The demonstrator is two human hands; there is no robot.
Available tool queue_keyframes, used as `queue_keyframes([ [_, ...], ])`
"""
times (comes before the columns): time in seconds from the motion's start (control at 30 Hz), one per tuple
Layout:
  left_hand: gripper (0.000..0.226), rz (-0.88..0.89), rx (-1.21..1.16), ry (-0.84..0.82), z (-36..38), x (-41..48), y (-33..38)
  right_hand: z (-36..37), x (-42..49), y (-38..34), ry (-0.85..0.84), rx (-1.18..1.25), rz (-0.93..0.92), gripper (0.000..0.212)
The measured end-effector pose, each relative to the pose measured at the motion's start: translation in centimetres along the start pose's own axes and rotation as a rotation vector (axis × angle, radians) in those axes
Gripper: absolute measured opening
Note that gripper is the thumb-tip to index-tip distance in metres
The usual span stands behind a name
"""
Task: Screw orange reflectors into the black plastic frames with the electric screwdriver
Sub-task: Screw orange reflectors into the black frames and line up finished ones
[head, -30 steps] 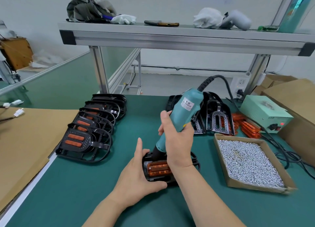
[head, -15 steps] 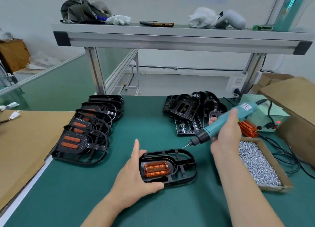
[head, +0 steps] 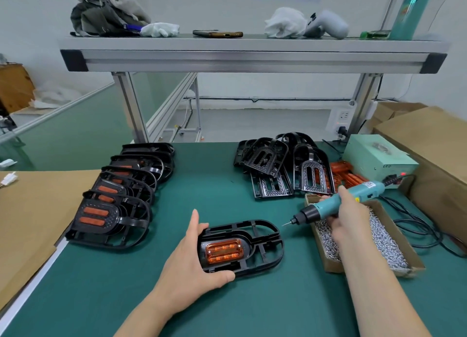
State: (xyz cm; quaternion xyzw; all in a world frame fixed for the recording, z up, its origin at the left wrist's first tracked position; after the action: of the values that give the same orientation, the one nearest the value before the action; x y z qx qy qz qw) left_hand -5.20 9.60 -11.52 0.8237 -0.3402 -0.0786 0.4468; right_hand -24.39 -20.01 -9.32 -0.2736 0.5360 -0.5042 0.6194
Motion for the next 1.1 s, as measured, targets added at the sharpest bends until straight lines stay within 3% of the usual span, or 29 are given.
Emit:
queue_keyframes([
  [0.13,0.135,0.013,0.008,0.002,0.0,0.0,0.0,-0.8,0.8,0.4,-0.002,-0.089,-0.012,0.040],
  [0.4,0.129,0.034,0.020,0.009,0.0,0.0,0.1,-2.9,2.6,-0.8,0.028,-0.389,-0.237,0.036],
  [0.6,0.130,0.145,0.124,-0.025,0.7,-0.1,0.6,-5.1,1.9,-3.5,0.111,-0.813,-0.671,0.060],
  [0.77,0.132,0.335,0.303,-0.082,1.6,1.5,2.5,-5.3,-0.9,-3.4,0.067,-0.832,-0.914,0.036],
  [1.1,0.136,0.377,0.410,-0.289,3.8,3.0,5.2,-5.1,-1.6,-2.9,0.063,-0.844,-0.946,0.037],
])
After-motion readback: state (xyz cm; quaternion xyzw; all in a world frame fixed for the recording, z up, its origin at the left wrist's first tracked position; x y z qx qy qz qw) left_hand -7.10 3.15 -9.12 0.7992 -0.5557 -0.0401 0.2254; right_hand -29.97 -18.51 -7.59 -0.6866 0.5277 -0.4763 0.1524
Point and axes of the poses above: each hand's wrist, its own x-axis towards the middle knuckle, its own z-axis out of the palm, y = z × x, the point moved 7 cm from there along x, towards the middle knuckle, and after that the axes turned 14 degrees about y, right-handed, at the moved point
